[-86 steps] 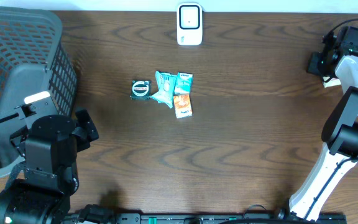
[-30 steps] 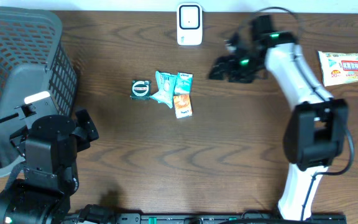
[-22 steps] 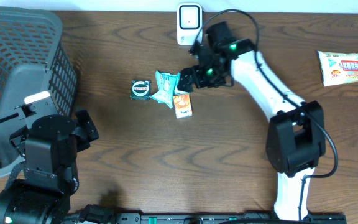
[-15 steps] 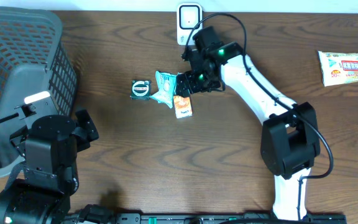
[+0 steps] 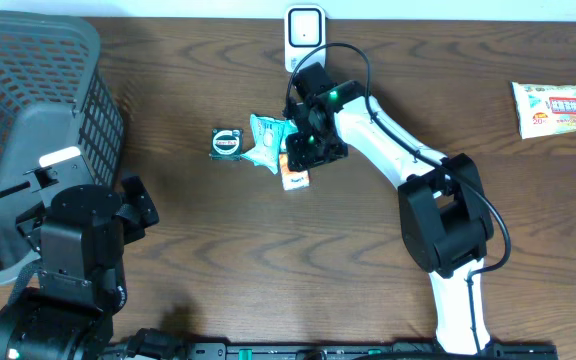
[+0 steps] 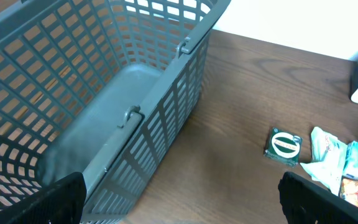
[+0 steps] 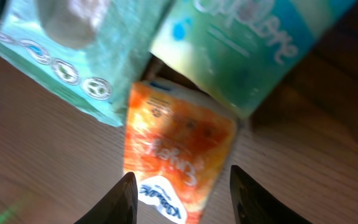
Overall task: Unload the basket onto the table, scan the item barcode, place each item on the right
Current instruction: 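Close the right gripper on the orange box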
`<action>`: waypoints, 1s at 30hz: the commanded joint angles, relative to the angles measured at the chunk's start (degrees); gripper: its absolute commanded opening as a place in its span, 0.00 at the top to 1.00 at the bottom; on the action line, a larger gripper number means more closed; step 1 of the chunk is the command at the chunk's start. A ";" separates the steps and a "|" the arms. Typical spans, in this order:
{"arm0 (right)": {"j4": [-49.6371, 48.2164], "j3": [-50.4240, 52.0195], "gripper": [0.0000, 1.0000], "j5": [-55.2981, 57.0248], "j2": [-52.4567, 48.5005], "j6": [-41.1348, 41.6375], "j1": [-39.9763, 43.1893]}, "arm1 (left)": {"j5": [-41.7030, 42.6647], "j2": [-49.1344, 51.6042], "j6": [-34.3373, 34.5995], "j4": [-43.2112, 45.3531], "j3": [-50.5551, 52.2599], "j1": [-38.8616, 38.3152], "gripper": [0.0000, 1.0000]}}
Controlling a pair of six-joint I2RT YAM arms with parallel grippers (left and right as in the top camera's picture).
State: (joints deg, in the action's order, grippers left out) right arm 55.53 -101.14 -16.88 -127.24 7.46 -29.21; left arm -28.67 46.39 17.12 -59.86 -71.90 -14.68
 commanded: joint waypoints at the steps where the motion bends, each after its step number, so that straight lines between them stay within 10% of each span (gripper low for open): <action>1: 0.26 0.59 0.57 -0.17 -0.50 0.22 0.39 | -0.50 0.02 0.13 -0.13 -0.55 0.13 0.02; 13: -8.59 9.44 0.64 -3.91 -0.50 0.87 0.39 | -0.50 0.02 0.13 -0.11 -0.55 0.13 0.02; 19: -9.79 10.88 0.99 -5.49 -0.50 0.85 0.39 | -0.48 0.02 0.11 -0.13 -0.55 0.13 0.02; 30: -7.76 10.01 0.99 -10.25 2.64 0.09 2.29 | -0.50 0.02 0.13 -0.11 -0.55 0.13 0.02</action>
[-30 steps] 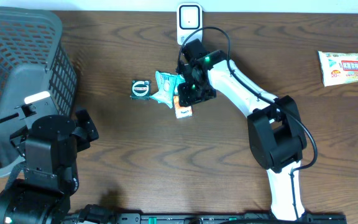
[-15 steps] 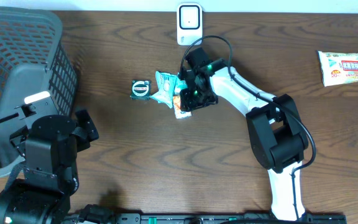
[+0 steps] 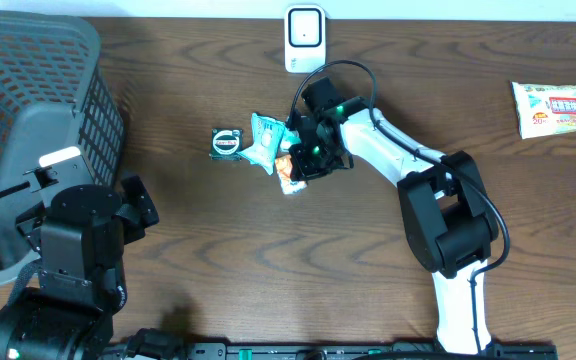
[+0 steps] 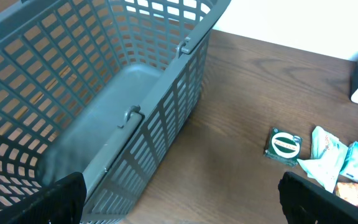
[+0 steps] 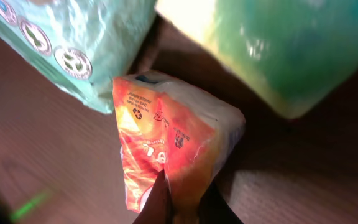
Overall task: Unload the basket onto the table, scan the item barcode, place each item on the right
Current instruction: 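Close the right gripper on the orange box, then lift the orange box up from the table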
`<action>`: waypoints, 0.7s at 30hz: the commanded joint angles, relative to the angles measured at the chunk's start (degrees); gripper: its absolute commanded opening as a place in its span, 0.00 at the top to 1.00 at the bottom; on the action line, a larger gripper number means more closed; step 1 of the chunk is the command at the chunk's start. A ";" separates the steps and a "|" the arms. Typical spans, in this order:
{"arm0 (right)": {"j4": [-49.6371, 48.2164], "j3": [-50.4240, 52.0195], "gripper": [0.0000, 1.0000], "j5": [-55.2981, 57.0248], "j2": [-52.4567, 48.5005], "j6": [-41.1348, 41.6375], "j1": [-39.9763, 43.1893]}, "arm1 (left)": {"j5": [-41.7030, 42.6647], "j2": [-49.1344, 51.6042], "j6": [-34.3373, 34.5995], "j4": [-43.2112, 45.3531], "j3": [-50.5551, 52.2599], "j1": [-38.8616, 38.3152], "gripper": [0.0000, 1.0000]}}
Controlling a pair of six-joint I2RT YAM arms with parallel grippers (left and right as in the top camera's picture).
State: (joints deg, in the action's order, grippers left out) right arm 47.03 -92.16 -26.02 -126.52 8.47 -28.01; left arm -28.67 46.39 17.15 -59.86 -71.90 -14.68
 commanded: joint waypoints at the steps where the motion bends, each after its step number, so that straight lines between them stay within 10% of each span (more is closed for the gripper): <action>1: 1.07 1.03 0.99 -2.73 2.84 -2.38 1.60 | -0.50 0.02 0.11 -0.11 -0.55 0.13 0.02; 21: 2.32 1.16 0.99 -45.18 8.76 -24.70 19.63 | -0.50 0.02 0.09 -0.13 -0.55 0.13 0.02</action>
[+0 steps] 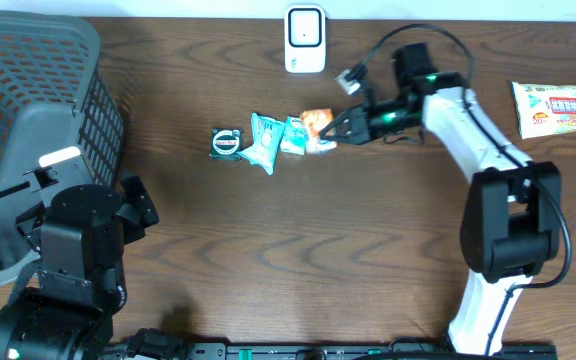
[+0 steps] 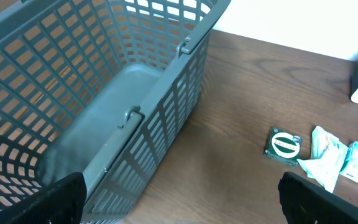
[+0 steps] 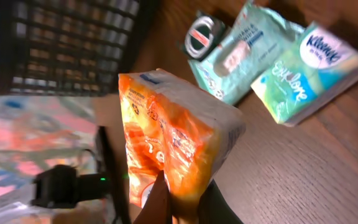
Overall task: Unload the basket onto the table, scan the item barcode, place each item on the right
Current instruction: 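Lift the orange box up from the table, then carry the orange box up and hold it over the scanner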
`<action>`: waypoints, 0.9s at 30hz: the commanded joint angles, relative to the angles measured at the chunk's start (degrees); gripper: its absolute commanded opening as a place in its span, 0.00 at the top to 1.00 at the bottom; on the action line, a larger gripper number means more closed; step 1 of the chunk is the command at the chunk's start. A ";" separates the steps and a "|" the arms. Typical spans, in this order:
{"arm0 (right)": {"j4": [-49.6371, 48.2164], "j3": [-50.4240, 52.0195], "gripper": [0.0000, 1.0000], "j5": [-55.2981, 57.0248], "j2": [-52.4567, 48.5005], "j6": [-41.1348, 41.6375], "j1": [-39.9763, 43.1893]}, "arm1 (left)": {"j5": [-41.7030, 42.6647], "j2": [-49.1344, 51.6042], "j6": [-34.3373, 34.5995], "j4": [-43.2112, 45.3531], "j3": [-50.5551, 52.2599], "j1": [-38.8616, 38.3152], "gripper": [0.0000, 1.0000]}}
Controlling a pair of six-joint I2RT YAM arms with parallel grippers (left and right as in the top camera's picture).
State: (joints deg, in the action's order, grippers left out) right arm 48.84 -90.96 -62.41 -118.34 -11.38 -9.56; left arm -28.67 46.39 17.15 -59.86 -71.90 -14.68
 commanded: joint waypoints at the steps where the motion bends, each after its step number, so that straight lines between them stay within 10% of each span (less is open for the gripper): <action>1: 0.52 -0.04 0.99 -9.77 0.59 -5.03 1.53 | -0.50 0.02 0.11 -0.13 -0.55 0.13 0.02; 10: -0.98 -0.04 0.99 -27.08 0.59 -4.96 2.71 | -0.50 0.02 0.11 -0.13 -0.55 0.13 0.02; 27: -17.09 -0.07 0.99 -27.08 0.59 7.32 2.78 | -0.50 0.02 0.11 -0.13 -0.55 0.13 0.02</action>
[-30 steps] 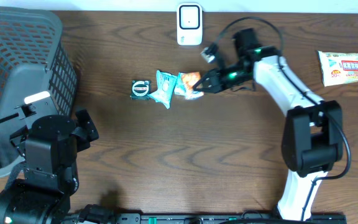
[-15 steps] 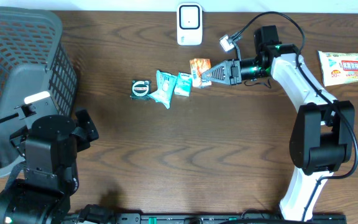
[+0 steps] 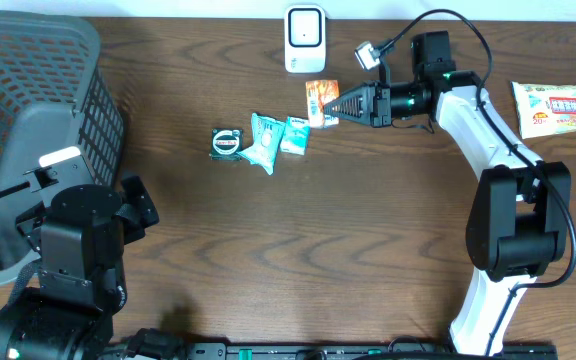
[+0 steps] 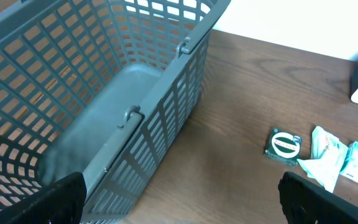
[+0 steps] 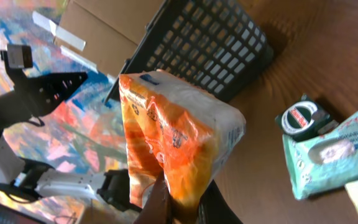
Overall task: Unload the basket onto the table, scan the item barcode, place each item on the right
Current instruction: 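Carry the orange box up and hold it over the scanner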
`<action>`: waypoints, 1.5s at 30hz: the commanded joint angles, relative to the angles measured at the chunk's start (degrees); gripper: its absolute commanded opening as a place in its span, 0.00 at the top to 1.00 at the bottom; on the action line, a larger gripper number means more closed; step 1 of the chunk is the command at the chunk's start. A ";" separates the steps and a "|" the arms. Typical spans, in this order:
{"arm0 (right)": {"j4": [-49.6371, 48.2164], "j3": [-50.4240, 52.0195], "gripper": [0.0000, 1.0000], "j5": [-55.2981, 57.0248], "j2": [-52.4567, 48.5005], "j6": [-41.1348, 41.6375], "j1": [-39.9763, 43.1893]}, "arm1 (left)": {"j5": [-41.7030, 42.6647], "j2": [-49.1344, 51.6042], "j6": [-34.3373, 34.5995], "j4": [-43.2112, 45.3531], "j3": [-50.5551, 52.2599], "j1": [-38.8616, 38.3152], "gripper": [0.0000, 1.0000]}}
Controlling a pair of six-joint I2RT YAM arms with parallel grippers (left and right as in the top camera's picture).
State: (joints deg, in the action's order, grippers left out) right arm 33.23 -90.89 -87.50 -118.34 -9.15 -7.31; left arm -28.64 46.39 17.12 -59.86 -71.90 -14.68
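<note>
My right gripper (image 3: 340, 104) is shut on an orange tissue packet (image 3: 319, 101), held off the table just below and right of the white scanner (image 3: 305, 38) at the back edge. In the right wrist view the packet (image 5: 176, 134) fills the middle, pinched between the fingers (image 5: 160, 202). My left gripper (image 4: 179, 208) is open near the grey basket (image 4: 92, 81), its fingers (image 4: 64, 196) wide apart with nothing between them.
A round green-and-black tape (image 3: 225, 142), a teal wipes pack (image 3: 264, 140) and a small green tissue pack (image 3: 295, 135) lie together mid-table. A snack bag (image 3: 563, 105) lies at the far right. The grey basket (image 3: 28, 120) stands at the left.
My right gripper has carried the orange packet up and a little to the right, closer to the scanner. The left arm has not moved.
My right gripper was open over the orange packet beside the teal packs. Then it was shut on the packet there. After that it held the packet clear, right of the pile, and now holds it just below the scanner.
</note>
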 commanded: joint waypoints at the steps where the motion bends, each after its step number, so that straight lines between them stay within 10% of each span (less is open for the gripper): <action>1: -2.05 -0.13 0.99 -1.99 0.59 5.55 0.52 | -0.50 0.02 0.11 -0.11 -0.55 0.13 0.02; 32: -2.40 -0.11 0.99 0.87 0.59 5.25 -1.07 | -0.50 0.02 0.13 -0.11 -0.55 0.13 0.02; 45: -6.14 -0.15 0.99 71.25 0.59 11.04 -8.22 | -0.52 0.02 0.13 -0.11 -0.55 0.13 0.02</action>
State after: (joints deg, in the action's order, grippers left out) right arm 28.80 -90.89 -40.03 -118.34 0.64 -13.78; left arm -28.67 46.39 17.12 -59.83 -71.90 -14.68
